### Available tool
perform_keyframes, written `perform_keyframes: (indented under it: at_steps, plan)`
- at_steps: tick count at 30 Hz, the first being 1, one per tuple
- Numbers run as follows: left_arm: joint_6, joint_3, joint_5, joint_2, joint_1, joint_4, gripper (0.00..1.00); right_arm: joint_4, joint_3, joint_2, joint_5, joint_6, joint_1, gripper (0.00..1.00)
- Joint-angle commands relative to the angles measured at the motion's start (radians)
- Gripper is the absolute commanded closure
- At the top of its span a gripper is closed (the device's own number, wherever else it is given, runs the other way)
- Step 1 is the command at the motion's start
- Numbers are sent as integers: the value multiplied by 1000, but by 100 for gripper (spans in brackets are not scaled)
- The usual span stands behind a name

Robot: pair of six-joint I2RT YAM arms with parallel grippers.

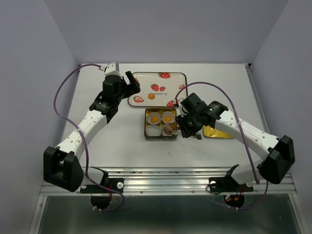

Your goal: Pack the cookies

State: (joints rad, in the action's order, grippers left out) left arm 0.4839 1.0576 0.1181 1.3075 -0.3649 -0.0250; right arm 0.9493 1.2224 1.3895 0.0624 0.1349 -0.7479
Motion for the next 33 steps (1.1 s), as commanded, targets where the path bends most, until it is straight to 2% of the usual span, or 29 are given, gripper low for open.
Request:
perform_keyframes:
  at_steps: [1,15,22,27,33]
  plan:
    - [-11,-8,17,-50,-5,-21,1,-43,52,0,-21,-1,-10,54]
    - [-15,-24,18,-82,-6,-16,1,-21,89,-10,-38,22,-10,48]
    - [-16,-27,22,-93,-6,-15,1,5,121,-23,-56,17,-10,49]
    - [-15,-25,20,-97,-5,-15,1,-9,158,-73,5,0,-10,50]
    - [-7,-18,25,-97,-6,-15,1,-96,209,-86,-105,46,-10,50]
